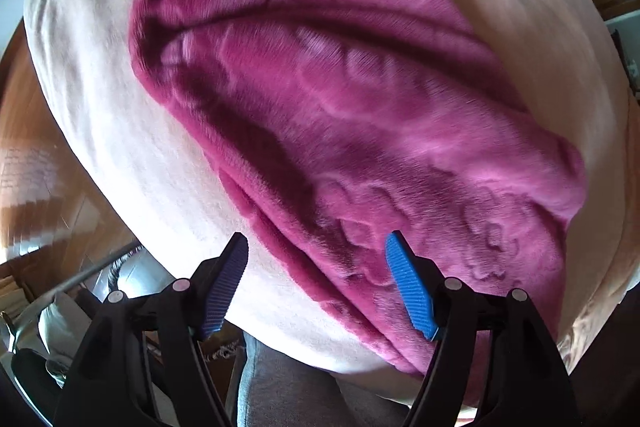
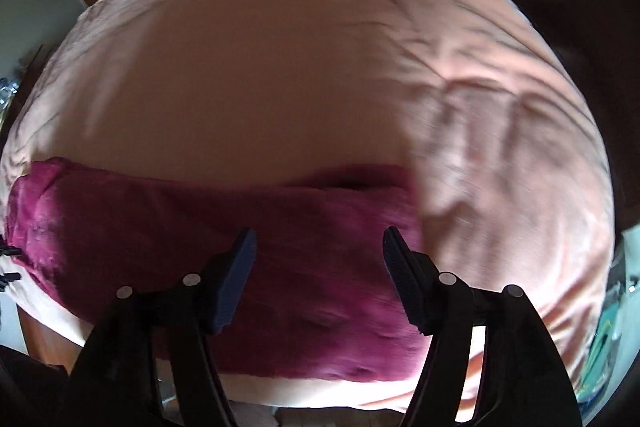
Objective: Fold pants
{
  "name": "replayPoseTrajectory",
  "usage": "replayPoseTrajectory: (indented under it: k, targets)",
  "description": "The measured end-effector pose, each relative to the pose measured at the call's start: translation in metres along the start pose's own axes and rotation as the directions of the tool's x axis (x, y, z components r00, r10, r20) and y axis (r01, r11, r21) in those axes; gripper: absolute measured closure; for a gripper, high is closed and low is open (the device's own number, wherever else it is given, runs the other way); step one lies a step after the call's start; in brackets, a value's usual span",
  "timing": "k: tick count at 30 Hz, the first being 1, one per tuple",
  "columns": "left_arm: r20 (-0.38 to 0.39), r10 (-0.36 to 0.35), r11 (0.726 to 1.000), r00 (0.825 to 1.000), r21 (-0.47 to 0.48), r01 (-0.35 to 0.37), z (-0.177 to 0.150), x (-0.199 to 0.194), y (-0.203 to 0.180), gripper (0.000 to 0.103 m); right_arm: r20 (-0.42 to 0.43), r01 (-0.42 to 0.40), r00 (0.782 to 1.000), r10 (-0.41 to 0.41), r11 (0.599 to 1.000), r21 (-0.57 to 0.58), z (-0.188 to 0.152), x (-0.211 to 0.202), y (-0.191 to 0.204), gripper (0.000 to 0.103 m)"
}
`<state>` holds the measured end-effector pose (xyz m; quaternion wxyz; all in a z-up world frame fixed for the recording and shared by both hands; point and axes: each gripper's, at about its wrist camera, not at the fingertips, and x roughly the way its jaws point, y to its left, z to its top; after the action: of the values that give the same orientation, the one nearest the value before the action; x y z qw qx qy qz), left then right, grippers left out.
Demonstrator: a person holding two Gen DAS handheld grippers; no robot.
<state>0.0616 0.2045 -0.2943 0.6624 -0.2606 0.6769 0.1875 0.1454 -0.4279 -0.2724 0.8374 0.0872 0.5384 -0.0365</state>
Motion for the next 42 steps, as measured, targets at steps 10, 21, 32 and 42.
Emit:
replayPoseTrajectory:
  k: [10, 21, 32, 42]
  targets:
    - [-0.116, -0.176, 0.982, 0.977, -0.088, 0.167, 0.016, 0.041, 0.032, 0.032, 0.014, -0.12, 0.992, 0.125, 0.978, -0.171, 0.034, -0.012, 0.155, 0.036]
    - [-0.141, -0.281, 0.955, 0.949, -0.139, 0.262, 0.02, 0.035, 0.051, 0.032, -0.047, -0.16, 0.987, 0.153, 0.941, -0.299, 0.025, 0.005, 0.218, 0.036]
    - [-0.093, -0.342, 0.934, 0.935, -0.14, 0.327, 0.033, 0.016, 0.052, 0.033, -0.081, -0.184, 0.983, 0.166, 0.92, -0.347, 0.019, 0.011, 0.238, 0.036]
    - [-0.09, -0.264, 0.957, 0.96, -0.147, 0.249, 0.048, 0.038, 0.049, 0.034, -0.1, -0.174, 0.984, 0.147, 0.917, -0.358, 0.01, 0.012, 0.231, 0.036]
